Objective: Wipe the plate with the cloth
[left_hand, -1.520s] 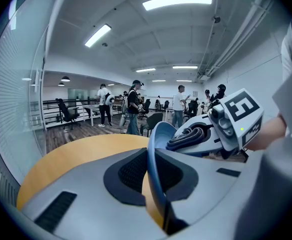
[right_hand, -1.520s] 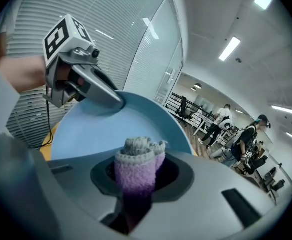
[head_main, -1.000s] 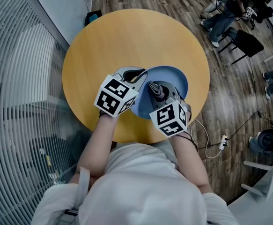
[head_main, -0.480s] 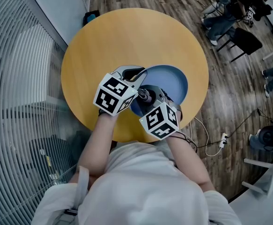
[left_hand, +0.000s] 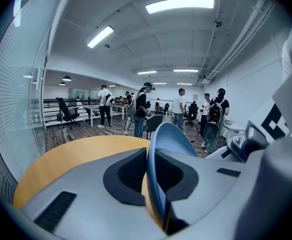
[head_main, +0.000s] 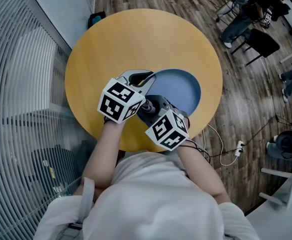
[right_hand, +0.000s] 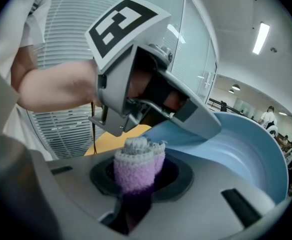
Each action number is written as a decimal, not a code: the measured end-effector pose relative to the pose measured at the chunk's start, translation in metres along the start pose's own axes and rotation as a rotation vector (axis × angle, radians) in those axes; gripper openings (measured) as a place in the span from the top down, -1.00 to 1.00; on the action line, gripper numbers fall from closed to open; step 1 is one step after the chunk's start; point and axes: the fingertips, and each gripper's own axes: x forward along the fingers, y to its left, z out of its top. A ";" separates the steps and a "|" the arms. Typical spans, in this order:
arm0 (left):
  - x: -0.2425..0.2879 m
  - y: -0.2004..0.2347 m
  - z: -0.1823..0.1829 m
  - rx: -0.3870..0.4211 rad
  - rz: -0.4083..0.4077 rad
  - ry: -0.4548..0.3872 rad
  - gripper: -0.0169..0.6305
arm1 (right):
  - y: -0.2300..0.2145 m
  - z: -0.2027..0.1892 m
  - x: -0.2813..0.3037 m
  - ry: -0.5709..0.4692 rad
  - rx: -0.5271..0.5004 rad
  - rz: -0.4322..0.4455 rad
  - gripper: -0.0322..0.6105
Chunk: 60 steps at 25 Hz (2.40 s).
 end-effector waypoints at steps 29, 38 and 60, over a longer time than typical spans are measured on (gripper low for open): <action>0.004 -0.008 -0.002 0.034 -0.014 0.022 0.86 | -0.051 -0.038 -0.034 0.033 0.097 -0.142 0.62; 0.005 -0.008 -0.004 0.041 -0.024 0.031 0.86 | -0.087 -0.052 -0.055 0.032 0.145 -0.247 0.62; 0.002 -0.008 -0.013 0.025 -0.033 0.053 0.87 | -0.142 -0.082 -0.097 0.096 0.244 -0.457 0.62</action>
